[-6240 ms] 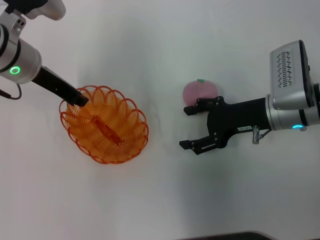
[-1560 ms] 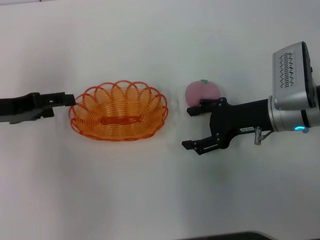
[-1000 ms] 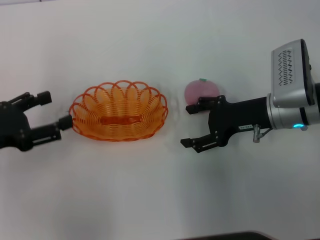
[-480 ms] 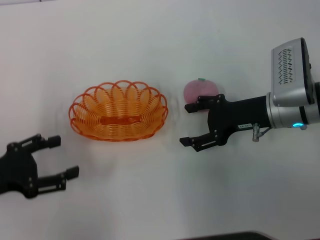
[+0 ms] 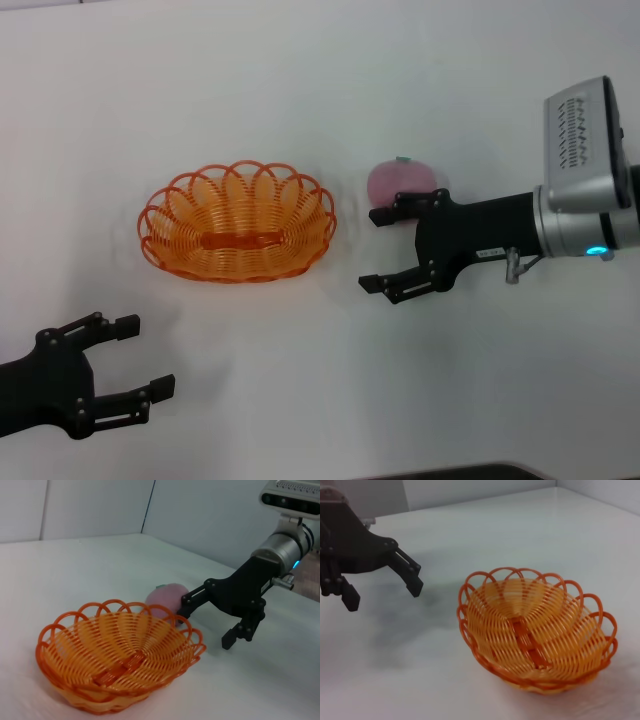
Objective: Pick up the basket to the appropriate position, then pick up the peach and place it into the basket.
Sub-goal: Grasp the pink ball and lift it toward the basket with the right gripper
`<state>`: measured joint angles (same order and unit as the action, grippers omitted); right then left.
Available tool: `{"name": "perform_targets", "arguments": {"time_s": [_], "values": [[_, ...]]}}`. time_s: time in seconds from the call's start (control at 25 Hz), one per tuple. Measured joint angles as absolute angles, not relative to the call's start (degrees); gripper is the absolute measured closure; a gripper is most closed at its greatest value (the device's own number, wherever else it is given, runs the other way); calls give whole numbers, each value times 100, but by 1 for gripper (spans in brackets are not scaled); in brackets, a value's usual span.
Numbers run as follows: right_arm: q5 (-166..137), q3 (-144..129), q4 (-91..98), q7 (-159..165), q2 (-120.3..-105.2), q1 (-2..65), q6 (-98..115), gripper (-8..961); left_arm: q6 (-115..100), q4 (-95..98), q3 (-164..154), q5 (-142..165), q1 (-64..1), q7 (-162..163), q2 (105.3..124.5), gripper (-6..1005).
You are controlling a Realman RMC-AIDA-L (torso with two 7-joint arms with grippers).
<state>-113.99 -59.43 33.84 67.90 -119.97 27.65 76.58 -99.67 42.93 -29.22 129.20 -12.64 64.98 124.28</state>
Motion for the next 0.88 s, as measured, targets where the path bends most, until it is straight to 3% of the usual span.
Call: {"name": "perform_targets", "arguments": {"time_s": [0.36,0.64,0.88], "values": [[-11699,-5917,4461,9365,-11921,2880,8125,14,-9991,4289,-2897,12928,-1273,6521,12418,108],[-12855,-5593,5124,11144,-11891,3523,8842,14,-10004,4319,-2891,12929,-1269,6603,12418,108],[-14436,-5462,5719,12078,-11984,4242,9322,14,-10005,4330,-2918,12929,-1276,6675,12410,108]]}}
